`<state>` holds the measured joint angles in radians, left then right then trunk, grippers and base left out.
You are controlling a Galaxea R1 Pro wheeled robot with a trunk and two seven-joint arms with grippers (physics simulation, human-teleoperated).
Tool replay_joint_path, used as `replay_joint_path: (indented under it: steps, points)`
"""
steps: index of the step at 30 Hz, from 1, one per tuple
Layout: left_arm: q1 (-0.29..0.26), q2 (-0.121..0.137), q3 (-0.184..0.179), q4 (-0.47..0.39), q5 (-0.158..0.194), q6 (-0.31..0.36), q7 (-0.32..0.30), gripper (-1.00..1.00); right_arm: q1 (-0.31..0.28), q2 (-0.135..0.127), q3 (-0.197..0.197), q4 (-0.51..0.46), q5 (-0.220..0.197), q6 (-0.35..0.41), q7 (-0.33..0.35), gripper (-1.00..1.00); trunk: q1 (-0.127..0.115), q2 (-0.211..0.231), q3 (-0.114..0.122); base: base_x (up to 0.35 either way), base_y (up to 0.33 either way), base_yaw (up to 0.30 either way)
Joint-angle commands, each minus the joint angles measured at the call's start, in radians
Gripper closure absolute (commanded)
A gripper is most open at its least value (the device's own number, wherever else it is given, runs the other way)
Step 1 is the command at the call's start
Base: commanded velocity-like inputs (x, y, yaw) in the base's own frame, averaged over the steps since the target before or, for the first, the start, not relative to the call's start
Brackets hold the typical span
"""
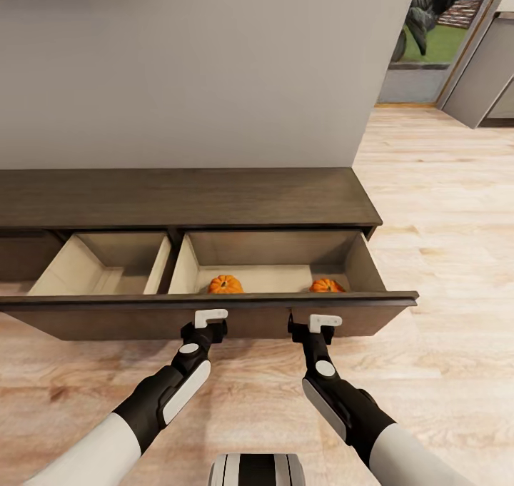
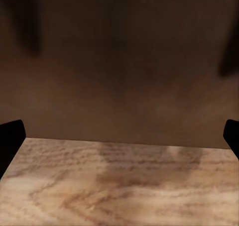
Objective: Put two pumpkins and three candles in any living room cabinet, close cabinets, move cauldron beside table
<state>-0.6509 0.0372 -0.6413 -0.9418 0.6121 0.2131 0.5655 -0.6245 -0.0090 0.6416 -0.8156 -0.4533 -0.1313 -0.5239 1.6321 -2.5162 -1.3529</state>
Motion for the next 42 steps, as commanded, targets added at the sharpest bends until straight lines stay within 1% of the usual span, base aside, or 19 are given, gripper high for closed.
replay_joint_path:
  steps: [1,9,42]
  points:
    - [-0.001,0.001,-0.005,-0.002,0.006,0.003,0.008,-1.0,-0.001,-0.001,0.006,0.0,-0.008,-0.007,-0.005,-1.0,0.0,0.0,-0.001,0.001,0.0,0.0]
    - [-0.001,0.0,-0.005,-0.002,0.006,0.003,0.008,-1.0,-0.001,-0.001,0.006,0.0,-0.008,-0.007,-0.005,-1.0,0.0,0.0,-0.001,0.134,0.0,0.0]
    - [-0.001,-0.001,-0.005,-0.002,0.003,0.003,0.008,-1.0,-0.001,-0.002,0.004,0.001,-0.01,-0.008,-0.005,-1.0,0.0,0.0,-0.001,0.252,0.0,0.0]
